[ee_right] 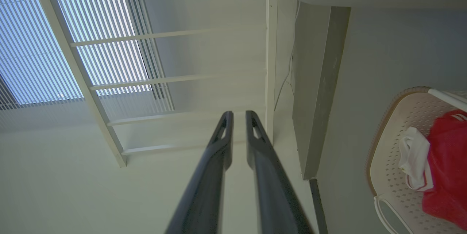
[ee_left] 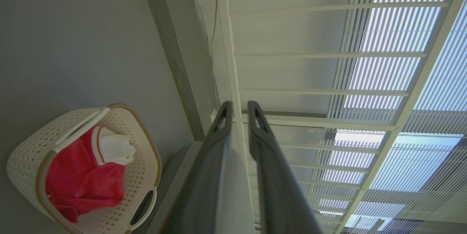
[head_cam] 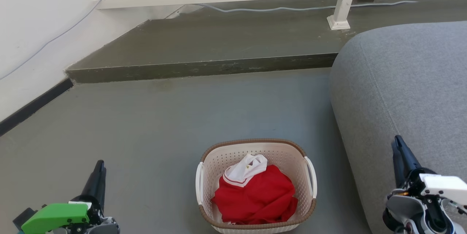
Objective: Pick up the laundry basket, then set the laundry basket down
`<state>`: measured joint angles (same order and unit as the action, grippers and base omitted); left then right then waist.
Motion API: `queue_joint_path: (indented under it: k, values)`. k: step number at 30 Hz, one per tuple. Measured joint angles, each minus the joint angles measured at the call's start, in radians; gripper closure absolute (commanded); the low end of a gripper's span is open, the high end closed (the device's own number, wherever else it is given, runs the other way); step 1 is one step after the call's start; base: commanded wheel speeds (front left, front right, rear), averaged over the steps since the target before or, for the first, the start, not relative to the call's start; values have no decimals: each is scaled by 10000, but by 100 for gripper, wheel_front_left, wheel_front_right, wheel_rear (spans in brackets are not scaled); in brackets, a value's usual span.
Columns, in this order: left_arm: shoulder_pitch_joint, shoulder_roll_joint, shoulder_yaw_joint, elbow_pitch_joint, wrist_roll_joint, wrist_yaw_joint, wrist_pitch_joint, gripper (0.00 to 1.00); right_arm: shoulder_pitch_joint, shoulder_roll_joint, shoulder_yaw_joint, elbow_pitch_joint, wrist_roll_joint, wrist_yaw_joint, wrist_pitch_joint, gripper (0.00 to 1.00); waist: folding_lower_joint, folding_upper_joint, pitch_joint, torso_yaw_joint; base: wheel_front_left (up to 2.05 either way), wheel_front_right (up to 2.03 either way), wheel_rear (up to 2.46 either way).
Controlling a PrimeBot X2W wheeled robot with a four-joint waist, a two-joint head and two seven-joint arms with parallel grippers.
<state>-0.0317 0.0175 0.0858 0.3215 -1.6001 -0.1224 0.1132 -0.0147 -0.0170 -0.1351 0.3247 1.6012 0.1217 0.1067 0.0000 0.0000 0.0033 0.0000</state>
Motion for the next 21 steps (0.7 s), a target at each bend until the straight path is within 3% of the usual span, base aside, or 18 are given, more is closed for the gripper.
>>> queue_joint_path:
  k: [21]
  values:
    - [41,0,-441,-405,414,-2,-704,0,29,19,370,-487,-295,0,-545,0,0,0,41,4,0,0,0]
